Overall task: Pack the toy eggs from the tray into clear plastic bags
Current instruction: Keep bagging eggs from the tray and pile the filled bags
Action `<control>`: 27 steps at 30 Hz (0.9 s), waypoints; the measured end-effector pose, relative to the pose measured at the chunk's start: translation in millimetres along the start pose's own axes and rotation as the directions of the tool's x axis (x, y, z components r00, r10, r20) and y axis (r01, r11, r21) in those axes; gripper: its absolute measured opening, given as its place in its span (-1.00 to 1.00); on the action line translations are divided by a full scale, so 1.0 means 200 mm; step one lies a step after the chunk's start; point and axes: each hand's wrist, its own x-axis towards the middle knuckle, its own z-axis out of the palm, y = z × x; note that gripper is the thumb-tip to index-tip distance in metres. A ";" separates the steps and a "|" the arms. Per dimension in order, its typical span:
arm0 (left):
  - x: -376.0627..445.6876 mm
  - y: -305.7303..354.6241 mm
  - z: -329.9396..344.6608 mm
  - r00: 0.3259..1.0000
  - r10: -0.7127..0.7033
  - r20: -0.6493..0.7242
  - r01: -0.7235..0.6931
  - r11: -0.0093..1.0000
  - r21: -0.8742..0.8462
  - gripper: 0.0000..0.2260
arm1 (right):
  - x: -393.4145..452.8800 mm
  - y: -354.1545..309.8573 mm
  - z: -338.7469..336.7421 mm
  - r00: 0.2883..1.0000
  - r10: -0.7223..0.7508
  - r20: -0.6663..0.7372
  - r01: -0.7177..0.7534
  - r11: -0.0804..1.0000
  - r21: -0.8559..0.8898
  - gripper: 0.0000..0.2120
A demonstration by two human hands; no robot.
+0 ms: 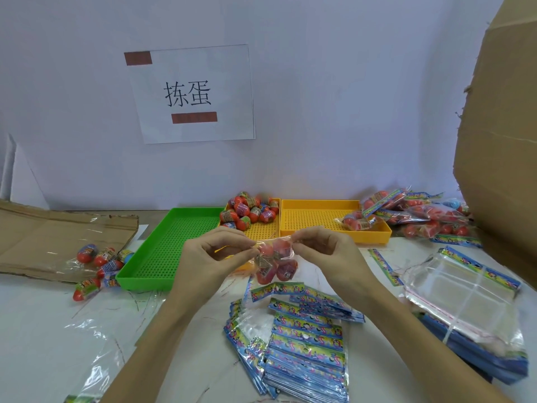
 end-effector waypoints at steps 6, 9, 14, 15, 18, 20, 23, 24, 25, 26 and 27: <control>0.00 0.00 -0.02 0.986 -0.084 0.147 0.084 0.996 0.006 -0.84 | 0.00 -0.04 0.01 1.000 -0.007 0.004 0.007 0.999 0.044 -0.85; -0.01 0.01 -0.01 0.962 -0.146 0.232 0.151 0.989 -0.003 -0.68 | -0.01 -0.06 0.01 0.995 0.001 0.103 0.000 1.000 -0.003 -0.82; -0.02 0.02 0.10 0.944 -0.199 0.263 0.186 0.980 0.072 -0.73 | -0.02 -0.07 0.02 0.982 -0.012 0.189 0.018 0.999 -0.030 -0.78; -0.03 0.02 0.11 0.954 -0.188 0.234 0.173 0.981 0.083 -0.79 | -0.02 -0.07 0.02 0.984 -0.017 0.179 0.020 1.000 -0.011 -0.78; -0.02 0.01 0.10 0.970 -0.216 0.114 0.215 0.976 0.019 -0.84 | -0.01 -0.09 0.01 0.995 -0.008 0.096 0.004 0.999 0.040 -0.77; -0.01 0.02 0.09 0.959 -0.276 0.060 0.280 0.957 -0.078 -0.78 | 0.00 -0.09 -0.01 0.996 0.022 0.090 -0.021 1.000 -0.006 -0.73; 0.00 0.02 0.09 0.944 -0.324 0.056 0.329 0.933 -0.145 -0.76 | 0.00 -0.09 -0.01 0.991 0.071 0.117 -0.059 0.993 -0.106 -0.79; 0.00 0.03 0.09 0.941 -0.331 0.068 0.338 0.930 -0.147 -0.76 | 0.00 -0.08 0.00 0.992 0.075 0.102 -0.062 0.990 -0.123 -0.84; 0.00 0.03 0.09 0.938 -0.337 0.081 0.345 0.928 -0.140 -0.77 | -0.01 -0.07 0.01 0.994 0.072 0.079 -0.061 0.989 -0.134 -0.88; 0.00 0.02 0.09 0.935 -0.342 0.090 0.351 0.928 -0.124 -0.79 | -0.01 -0.06 0.01 0.996 0.068 0.058 -0.059 0.988 -0.142 -0.90; 0.00 0.02 0.09 0.933 -0.346 0.095 0.355 0.929 -0.102 -0.82 | -0.01 -0.06 0.02 0.997 0.063 0.041 -0.057 0.988 -0.146 -0.91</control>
